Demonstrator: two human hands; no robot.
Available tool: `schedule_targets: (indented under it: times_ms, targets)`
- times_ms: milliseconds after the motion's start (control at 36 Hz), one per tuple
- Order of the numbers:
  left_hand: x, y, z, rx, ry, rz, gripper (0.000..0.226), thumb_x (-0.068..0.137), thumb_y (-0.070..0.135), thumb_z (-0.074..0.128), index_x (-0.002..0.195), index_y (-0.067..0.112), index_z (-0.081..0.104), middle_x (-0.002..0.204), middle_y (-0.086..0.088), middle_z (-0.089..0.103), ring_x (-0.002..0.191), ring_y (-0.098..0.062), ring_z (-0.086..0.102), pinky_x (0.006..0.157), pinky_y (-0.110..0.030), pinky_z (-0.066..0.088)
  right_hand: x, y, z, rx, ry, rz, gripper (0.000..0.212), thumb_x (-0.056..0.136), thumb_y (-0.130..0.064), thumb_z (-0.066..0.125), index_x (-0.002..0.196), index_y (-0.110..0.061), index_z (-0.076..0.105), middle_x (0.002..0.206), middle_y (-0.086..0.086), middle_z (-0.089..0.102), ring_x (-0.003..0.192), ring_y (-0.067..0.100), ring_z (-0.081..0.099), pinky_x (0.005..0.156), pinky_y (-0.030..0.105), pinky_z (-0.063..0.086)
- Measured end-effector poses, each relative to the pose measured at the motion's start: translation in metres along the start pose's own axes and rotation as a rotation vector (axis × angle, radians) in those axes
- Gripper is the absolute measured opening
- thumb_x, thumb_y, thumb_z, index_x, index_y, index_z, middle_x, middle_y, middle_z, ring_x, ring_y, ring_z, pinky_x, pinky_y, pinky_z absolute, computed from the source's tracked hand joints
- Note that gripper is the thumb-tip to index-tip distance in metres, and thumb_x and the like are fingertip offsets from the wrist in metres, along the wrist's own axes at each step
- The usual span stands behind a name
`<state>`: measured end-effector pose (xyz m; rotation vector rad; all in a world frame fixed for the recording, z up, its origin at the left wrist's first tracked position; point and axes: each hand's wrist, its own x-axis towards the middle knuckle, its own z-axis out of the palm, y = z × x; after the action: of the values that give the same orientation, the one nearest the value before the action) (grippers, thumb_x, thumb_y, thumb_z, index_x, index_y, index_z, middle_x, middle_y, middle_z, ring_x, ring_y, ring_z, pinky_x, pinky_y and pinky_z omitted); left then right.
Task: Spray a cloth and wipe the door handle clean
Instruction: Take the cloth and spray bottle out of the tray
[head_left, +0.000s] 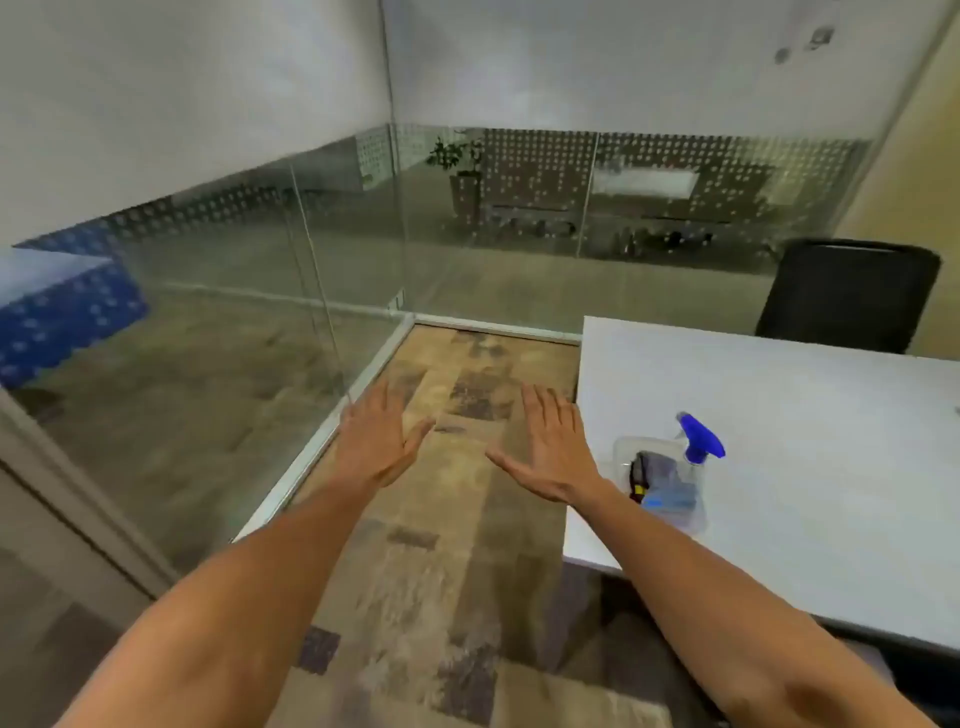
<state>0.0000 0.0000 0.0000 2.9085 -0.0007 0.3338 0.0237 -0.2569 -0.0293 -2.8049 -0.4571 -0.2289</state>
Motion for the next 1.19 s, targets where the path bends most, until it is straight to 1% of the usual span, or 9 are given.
schedule_targets:
  times_ms: [83, 250, 472, 556, 667, 750, 917, 1056, 1194]
  targets:
    - [0.015, 0.007, 0.018, -0.031, -0.08, 0.06, 0.077, 0.099, 0.067, 0.032, 0.159, 0.019, 0.025, 0.164, -0.011, 0.031, 0.149, -0.033, 0.035, 0.119, -0.054, 0.033, -0.012, 0.022, 0.01, 0.059, -0.015, 0.144, 0.107, 0.08, -0.087, 0.03, 0.16, -0.025, -0.007, 0.17, 0.009, 0.002, 0.155, 0.034, -0.002, 0.125, 0.053, 0.0]
    - [0.038, 0.038, 0.07, -0.035, -0.266, 0.142, 0.078, 0.1, 0.066, 0.035, 0.161, 0.018, 0.027, 0.169, -0.01, 0.022, 0.155, -0.03, 0.026, 0.123, -0.053, 0.027, -0.043, 0.066, 0.028, 0.048, -0.012, 0.326, 0.103, 0.082, -0.086, 0.029, 0.158, -0.03, -0.013, 0.17, 0.004, -0.003, 0.156, 0.033, -0.005, 0.123, 0.053, -0.002]
    - [0.065, 0.099, 0.127, -0.062, -0.369, 0.29, 0.081, 0.1, 0.068, 0.032, 0.162, 0.016, 0.024, 0.169, -0.01, 0.024, 0.156, -0.029, 0.024, 0.124, -0.051, 0.027, -0.08, 0.11, 0.031, 0.09, 0.005, 0.551, 0.099, 0.09, -0.075, 0.037, 0.16, -0.018, -0.003, 0.17, 0.004, -0.003, 0.157, 0.028, -0.003, 0.126, 0.053, 0.006]
    - [0.073, 0.132, 0.146, -0.066, -0.392, 0.341, 0.08, 0.101, 0.067, 0.029, 0.163, 0.018, 0.021, 0.171, -0.009, 0.02, 0.156, -0.029, 0.023, 0.124, -0.052, 0.026, -0.085, 0.139, 0.031, 0.086, -0.015, 0.621, 0.093, 0.093, -0.071, 0.037, 0.16, -0.015, 0.005, 0.17, 0.007, 0.007, 0.156, 0.029, 0.008, 0.125, 0.051, 0.014]
    - [0.084, 0.172, 0.17, -0.073, -0.419, 0.365, 0.08, 0.102, 0.067, 0.027, 0.164, 0.018, 0.02, 0.172, -0.008, 0.014, 0.158, -0.027, 0.018, 0.126, -0.05, 0.022, -0.089, 0.186, 0.029, 0.092, 0.047, 0.707, 0.087, 0.093, -0.066, 0.046, 0.155, -0.009, 0.023, 0.158, 0.012, 0.037, 0.141, 0.032, 0.038, 0.117, 0.048, 0.033]
    - [0.092, 0.198, 0.187, -0.108, -0.461, 0.365, 0.078, 0.103, 0.064, 0.031, 0.164, 0.018, 0.018, 0.173, -0.008, 0.011, 0.158, -0.026, 0.015, 0.126, -0.047, 0.017, -0.085, 0.222, 0.03, 0.18, 0.062, 0.771, 0.093, 0.092, -0.065, 0.051, 0.156, -0.005, 0.022, 0.157, 0.015, 0.039, 0.142, 0.032, 0.04, 0.117, 0.045, 0.034]
    - [0.107, 0.238, 0.217, -0.16, -0.546, 0.309, 0.075, 0.104, 0.06, 0.033, 0.165, 0.019, 0.017, 0.173, -0.008, 0.007, 0.159, -0.027, 0.013, 0.128, -0.044, 0.018, -0.063, 0.271, 0.026, 0.601, 0.064, 0.705, 0.096, 0.087, -0.062, 0.064, 0.159, -0.019, 0.017, 0.163, 0.006, 0.032, 0.146, 0.027, 0.036, 0.115, 0.039, 0.034]
    - [0.117, 0.26, 0.235, -0.173, -0.57, 0.256, 0.075, 0.103, 0.061, 0.037, 0.164, 0.02, 0.02, 0.172, -0.005, 0.016, 0.158, -0.025, 0.02, 0.125, -0.041, 0.023, -0.036, 0.287, 0.018, 0.868, 0.016, 0.648, 0.095, 0.084, -0.051, 0.074, 0.158, -0.024, 0.02, 0.148, 0.002, 0.05, 0.133, 0.026, 0.052, 0.101, 0.03, 0.045]
    - [0.126, 0.27, 0.246, -0.168, -0.583, 0.251, 0.07, 0.104, 0.057, 0.042, 0.16, 0.017, 0.031, 0.165, -0.008, 0.034, 0.151, -0.026, 0.034, 0.122, -0.039, 0.029, -0.018, 0.291, 0.013, 0.969, -0.085, 0.477, 0.083, 0.087, -0.045, 0.074, 0.154, -0.034, 0.028, 0.146, 0.0, 0.052, 0.126, 0.023, 0.055, 0.106, 0.039, 0.051]
